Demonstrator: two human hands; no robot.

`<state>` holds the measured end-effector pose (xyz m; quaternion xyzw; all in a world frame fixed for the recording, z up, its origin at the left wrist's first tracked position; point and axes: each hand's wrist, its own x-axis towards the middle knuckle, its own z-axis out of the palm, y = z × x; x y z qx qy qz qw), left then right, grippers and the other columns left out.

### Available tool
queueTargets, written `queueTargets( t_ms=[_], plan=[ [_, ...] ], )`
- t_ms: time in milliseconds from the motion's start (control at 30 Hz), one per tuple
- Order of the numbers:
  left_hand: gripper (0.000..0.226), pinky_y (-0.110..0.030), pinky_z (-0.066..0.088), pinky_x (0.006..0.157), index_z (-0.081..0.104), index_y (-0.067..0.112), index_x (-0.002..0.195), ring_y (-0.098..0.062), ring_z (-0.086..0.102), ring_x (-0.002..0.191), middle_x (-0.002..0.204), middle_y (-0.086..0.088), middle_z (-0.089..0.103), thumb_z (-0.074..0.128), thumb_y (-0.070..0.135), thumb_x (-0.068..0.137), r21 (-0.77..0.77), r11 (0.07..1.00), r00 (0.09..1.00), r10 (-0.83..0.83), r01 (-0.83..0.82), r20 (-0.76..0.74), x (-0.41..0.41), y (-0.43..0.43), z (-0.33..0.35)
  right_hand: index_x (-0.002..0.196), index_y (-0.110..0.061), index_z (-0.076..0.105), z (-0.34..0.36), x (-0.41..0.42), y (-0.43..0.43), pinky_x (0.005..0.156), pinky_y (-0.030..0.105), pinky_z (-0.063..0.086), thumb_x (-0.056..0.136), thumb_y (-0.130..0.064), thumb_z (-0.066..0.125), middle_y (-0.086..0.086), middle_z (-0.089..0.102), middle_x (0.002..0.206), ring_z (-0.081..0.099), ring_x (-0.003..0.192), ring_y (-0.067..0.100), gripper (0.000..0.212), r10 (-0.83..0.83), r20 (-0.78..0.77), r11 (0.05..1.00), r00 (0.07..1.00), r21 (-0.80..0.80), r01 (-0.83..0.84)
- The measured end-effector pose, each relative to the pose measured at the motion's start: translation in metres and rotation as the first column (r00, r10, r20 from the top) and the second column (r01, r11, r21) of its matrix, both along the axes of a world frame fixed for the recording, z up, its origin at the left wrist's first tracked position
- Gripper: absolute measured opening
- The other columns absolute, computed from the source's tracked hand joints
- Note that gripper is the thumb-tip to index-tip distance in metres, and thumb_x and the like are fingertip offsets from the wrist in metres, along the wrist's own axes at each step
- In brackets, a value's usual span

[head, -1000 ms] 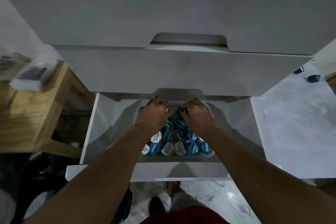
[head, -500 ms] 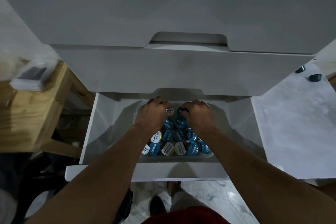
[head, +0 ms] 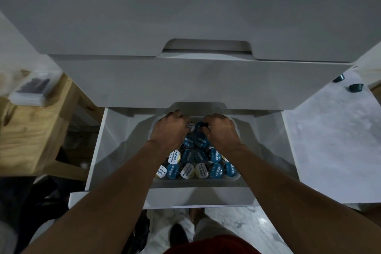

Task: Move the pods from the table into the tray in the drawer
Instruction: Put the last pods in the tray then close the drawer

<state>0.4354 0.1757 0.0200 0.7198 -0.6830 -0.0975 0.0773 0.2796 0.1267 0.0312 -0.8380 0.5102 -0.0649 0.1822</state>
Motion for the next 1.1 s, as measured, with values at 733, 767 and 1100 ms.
queueTargets(
  t_ms=[733, 767, 1100],
  plan=[
    [0.027, -0.037, 0.05, 0.088, 0.056, 0.014, 0.119, -0.024, 0.057, 0.103, 0.117, -0.007, 0.055, 0.05, 0.022, 0.093, 0.002, 0.999, 0.999, -0.038, 0.038, -0.009, 0.002, 0.022, 0.027, 0.115, -0.009, 0.06, 0.022, -0.021, 0.005, 0.09, 0.037, 0.047, 0.092, -0.027, 0.058, 0.014, 0.062, 0.115, 0.059, 0.104, 0.03, 0.029, -0.001, -0.036, 1.0, 0.999, -0.015, 0.0],
    [0.028, -0.039, 0.05, 0.088, 0.055, 0.015, 0.12, -0.025, 0.056, 0.106, 0.118, -0.007, 0.055, 0.049, 0.024, 0.094, 0.004, 0.998, 0.998, -0.055, 0.055, -0.001, -0.003, 0.026, 0.032, 0.117, -0.009, 0.059, 0.026, -0.029, 0.007, 0.091, 0.035, 0.046, 0.093, -0.027, 0.057, 0.013, 0.061, 0.117, 0.058, 0.105, 0.029, 0.03, -0.016, -0.038, 0.999, 0.999, -0.028, 0.015],
    [0.029, -0.043, 0.044, 0.084, 0.052, 0.008, 0.119, -0.035, 0.052, 0.108, 0.119, -0.014, 0.052, 0.043, 0.025, 0.097, -0.157, 0.935, 0.947, -0.309, 0.319, 0.085, -0.112, 0.021, 0.09, 0.114, -0.005, 0.062, 0.075, -0.126, 0.035, 0.087, 0.041, 0.051, 0.093, -0.022, 0.056, 0.016, 0.063, 0.114, 0.061, 0.098, 0.033, 0.028, -0.284, 0.048, 0.925, 0.958, -0.248, 0.287]
  ],
)
